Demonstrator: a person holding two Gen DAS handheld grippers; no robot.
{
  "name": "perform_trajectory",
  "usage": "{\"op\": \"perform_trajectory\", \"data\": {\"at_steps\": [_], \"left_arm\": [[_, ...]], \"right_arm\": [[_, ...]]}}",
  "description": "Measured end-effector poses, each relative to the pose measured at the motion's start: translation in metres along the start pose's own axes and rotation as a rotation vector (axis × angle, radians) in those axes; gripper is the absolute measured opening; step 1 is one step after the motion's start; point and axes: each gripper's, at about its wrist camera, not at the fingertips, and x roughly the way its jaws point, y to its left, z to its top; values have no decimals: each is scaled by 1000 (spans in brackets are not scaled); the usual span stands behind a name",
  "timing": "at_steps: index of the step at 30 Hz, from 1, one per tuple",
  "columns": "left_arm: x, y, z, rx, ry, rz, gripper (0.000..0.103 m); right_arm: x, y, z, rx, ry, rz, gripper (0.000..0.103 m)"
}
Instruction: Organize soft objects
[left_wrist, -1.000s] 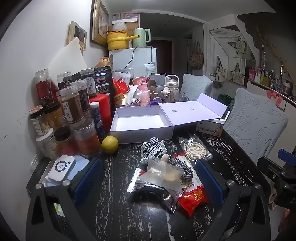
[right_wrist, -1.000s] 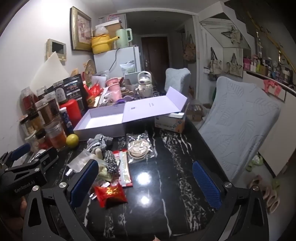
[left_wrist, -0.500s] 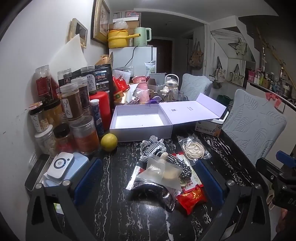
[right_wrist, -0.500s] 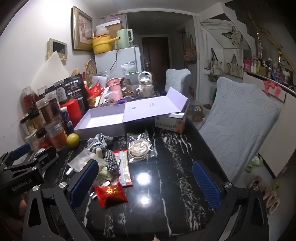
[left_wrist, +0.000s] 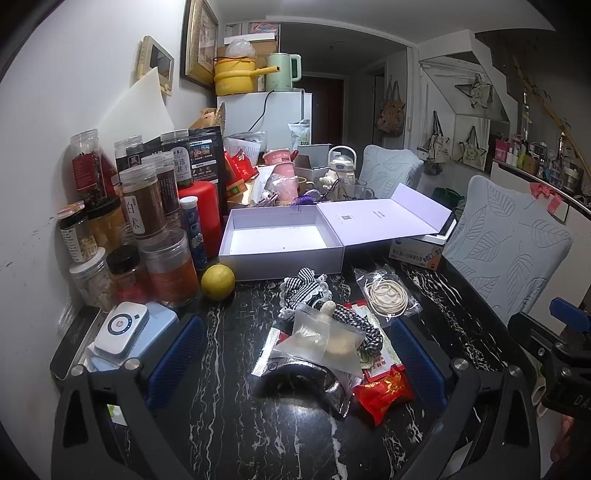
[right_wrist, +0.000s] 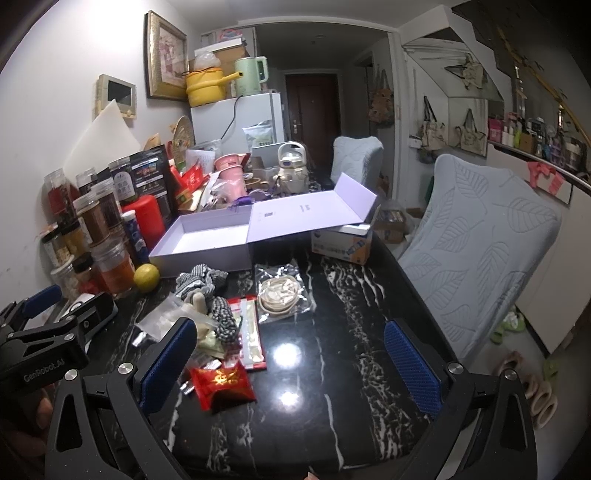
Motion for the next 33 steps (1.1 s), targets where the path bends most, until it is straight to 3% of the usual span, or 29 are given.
{"op": "perform_trajectory", "data": {"at_steps": [33], "left_arm": [[3,-2,-3,11,12,-9,103]], "right_arm": [[-1,8,-4,-4,1,7,103]]}}
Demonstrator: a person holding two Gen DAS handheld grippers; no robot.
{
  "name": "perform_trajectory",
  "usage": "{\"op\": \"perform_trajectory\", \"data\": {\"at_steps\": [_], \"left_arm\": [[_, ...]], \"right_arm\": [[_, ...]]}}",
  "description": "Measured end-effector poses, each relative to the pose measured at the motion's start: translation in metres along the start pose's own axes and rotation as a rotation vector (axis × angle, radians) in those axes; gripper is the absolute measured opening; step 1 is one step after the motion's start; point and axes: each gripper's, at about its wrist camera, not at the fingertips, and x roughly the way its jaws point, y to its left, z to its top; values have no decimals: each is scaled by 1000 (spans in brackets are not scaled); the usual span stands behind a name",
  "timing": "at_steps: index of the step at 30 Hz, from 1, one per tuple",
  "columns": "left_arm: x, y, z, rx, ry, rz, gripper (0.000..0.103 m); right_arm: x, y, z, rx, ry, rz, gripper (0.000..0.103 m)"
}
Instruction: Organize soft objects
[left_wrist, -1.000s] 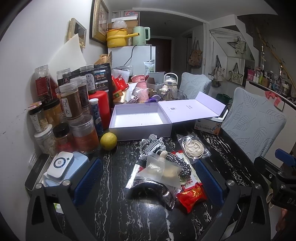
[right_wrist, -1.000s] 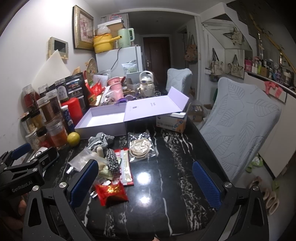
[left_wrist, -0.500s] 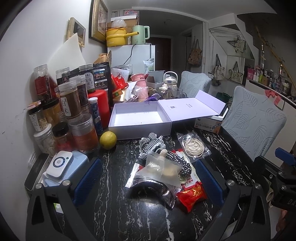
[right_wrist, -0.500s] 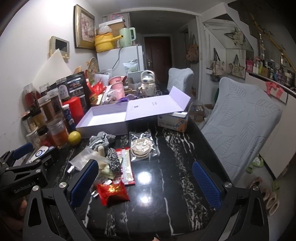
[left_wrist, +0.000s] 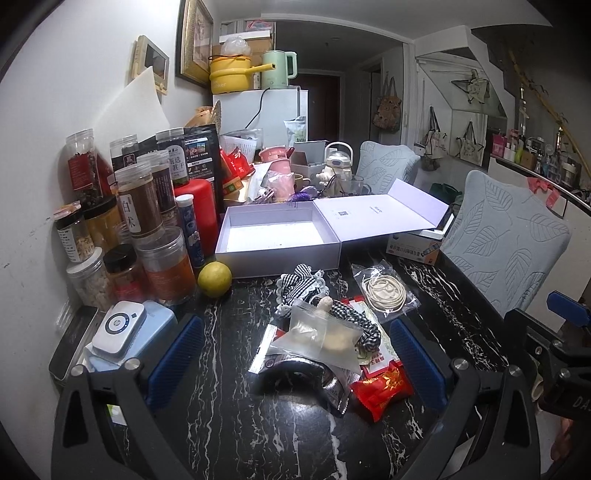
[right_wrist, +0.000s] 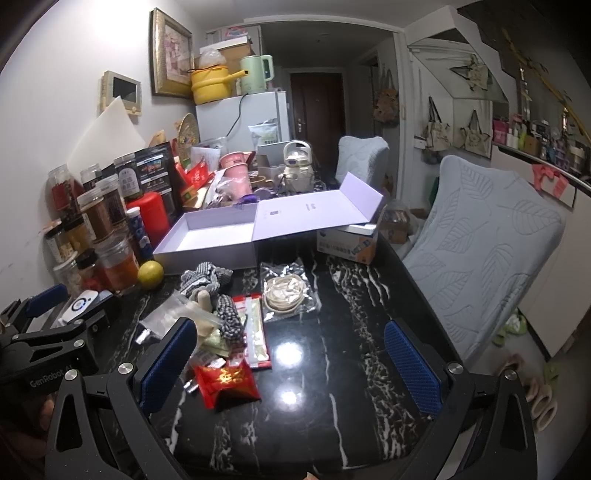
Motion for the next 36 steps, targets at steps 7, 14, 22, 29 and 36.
{"op": "perform_trajectory", "data": {"at_steps": [7,14,22,29,36], "left_arm": [[-2,-1,1,5,-1,-1,103],[-4,-1,1,17,2,-3,103],[0,1,-6,27,13,6,103],[5,9,-16,28,1,57,103],[17,16,-28,21,32,72,103]], "right_arm": [[3,6,-1,-13,3,11,103],[5,7,1,-21,7,20,103],[9,9,-3,-36,20,56,103],[20,17,-13,-79,35,98,103],[44,29,-30,-112,93,154,103]]}}
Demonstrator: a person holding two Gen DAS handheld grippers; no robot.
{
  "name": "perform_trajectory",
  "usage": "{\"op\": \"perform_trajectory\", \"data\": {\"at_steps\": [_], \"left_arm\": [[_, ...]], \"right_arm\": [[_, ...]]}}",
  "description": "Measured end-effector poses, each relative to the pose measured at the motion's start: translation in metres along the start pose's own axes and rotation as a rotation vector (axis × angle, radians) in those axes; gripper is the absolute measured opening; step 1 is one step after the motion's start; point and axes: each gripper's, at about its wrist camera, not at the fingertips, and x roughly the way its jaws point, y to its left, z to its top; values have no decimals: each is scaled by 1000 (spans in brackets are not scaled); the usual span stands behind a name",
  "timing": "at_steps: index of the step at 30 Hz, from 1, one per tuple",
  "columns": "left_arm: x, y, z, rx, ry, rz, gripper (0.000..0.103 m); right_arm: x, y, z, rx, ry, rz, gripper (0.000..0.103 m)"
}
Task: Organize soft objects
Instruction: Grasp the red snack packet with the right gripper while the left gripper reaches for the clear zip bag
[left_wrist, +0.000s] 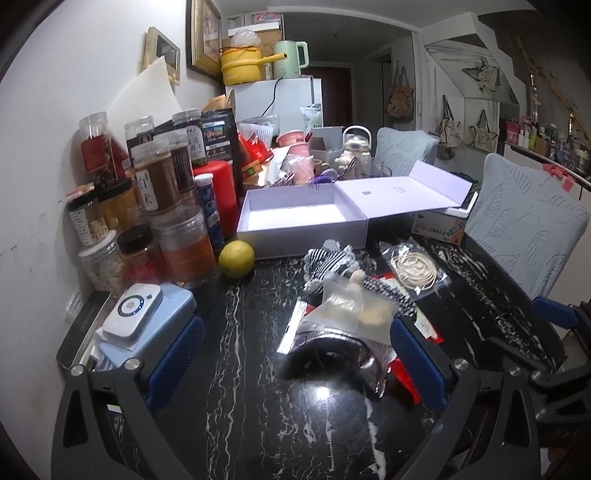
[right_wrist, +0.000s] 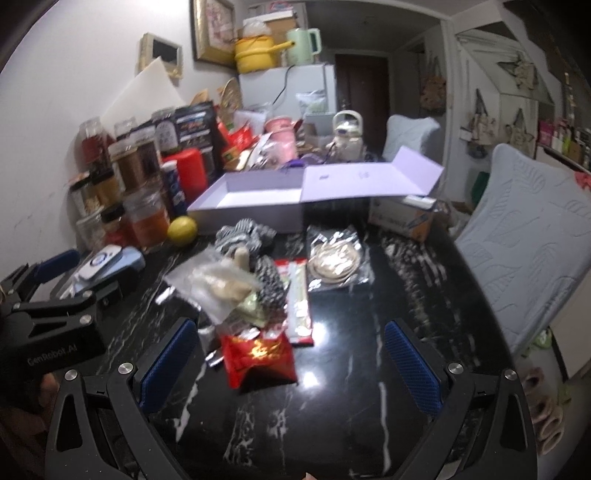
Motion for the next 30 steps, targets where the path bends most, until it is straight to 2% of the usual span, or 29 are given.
{"op": "perform_trajectory", "data": {"at_steps": [5,8,13,23,24,25,28,30], "left_arm": [[10,-1,-8,26,-1,-17,103],[21,-2,-12,33,31,-31,103],[37,4,-15,15,78,-52,103],[44,15,-8,-24,98,-99,103],[44,15,-6,-27,96,-104,103],[44,15,-4,-31,93,-109,103],[46,11,5,-34,80,-131,103],[49,5,10,-23,78,-159,103]], "right_arm": [[22,5,-13,-15,45,34,103],[37,7,-21,-21,72,44,103],[57,4,-28,-17,114,100,103],[84,7,-30,-29,156,184,103],[86,7,-30,-28,159,190,101],[89,8,-30,-28,165,194,95],[99,10,-31,-42,209,176,65],[102,9,-33,-37,207,167,62]]}}
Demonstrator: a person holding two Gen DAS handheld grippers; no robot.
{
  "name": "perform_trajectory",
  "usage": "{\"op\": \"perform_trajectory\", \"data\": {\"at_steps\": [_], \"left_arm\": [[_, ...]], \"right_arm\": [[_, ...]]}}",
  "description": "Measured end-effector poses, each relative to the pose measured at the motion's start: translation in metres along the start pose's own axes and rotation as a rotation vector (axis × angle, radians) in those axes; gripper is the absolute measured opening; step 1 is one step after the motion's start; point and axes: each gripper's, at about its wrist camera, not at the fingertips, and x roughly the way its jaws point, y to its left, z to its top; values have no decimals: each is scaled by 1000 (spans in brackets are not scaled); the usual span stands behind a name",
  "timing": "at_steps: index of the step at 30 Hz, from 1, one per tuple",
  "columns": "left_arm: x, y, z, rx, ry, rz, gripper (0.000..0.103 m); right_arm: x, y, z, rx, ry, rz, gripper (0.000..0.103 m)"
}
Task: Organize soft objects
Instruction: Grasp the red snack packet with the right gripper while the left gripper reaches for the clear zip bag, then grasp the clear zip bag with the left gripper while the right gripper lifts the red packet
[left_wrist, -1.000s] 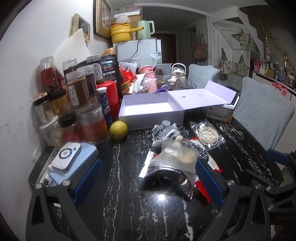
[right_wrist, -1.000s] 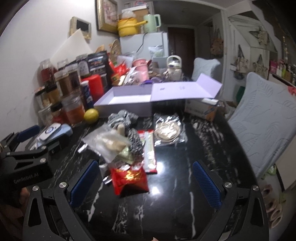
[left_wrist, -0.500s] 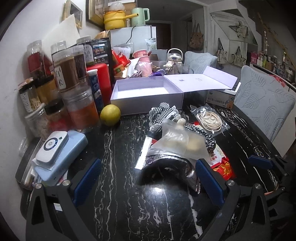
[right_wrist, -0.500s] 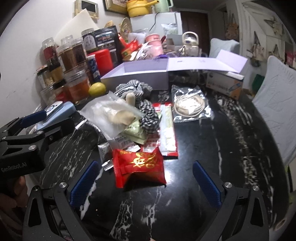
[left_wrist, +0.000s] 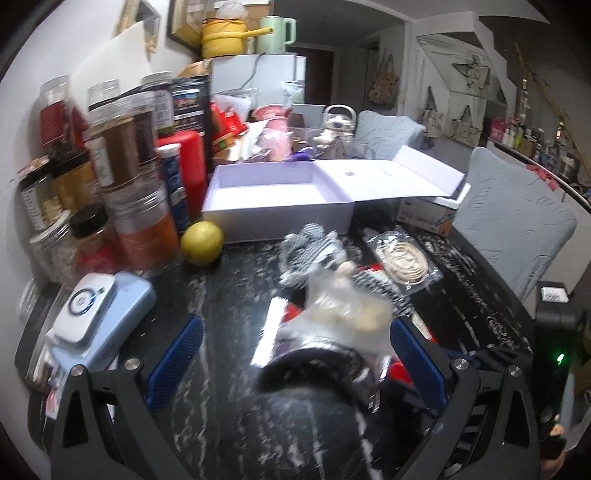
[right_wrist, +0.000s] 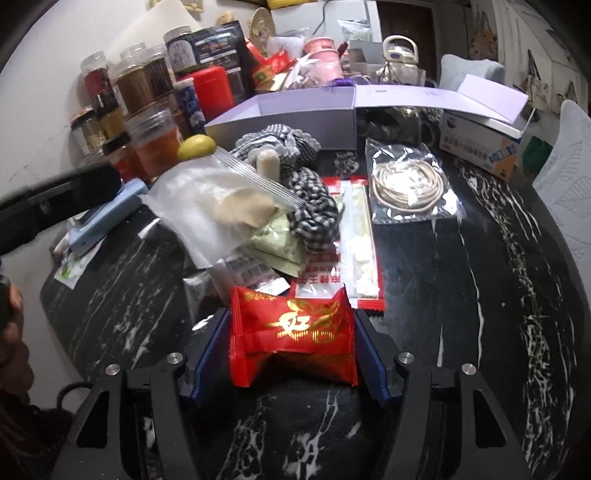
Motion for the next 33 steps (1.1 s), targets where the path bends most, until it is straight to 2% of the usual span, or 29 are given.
{"op": "perform_trajectory", "data": {"at_steps": [2,4,15,18,22,26,29,30,33], "left_arm": [[6,-8,4,18,11,-32,103],[14,-15,7,35,25,-46,103],[66,-40,8,192,147,8,103],[79,-39,5,202,192,17,103],[91,-34,1,186,232,-21,102],[87,-28,1,162,187,-36,64],[85,-26,4,159,164,-66,53],[85,-26,5,161,161,-74,53],[86,-25,7,173,153,-73,42]], "right_arm": [[0,-2,0,-2,7,6,55],[-3,-8,1,10,6,29,53],[-32,-40,4,45,-51,25,53],[-36,-50,9,66,-66,25,53],[-33,-57,14,88,-62,27,53],[-29,-63,14,97,-54,29,53],[-26,-67,16,103,-51,30,53],[-25,-67,16,104,-49,29,53],[-22,-69,19,109,-42,29,53]]}}
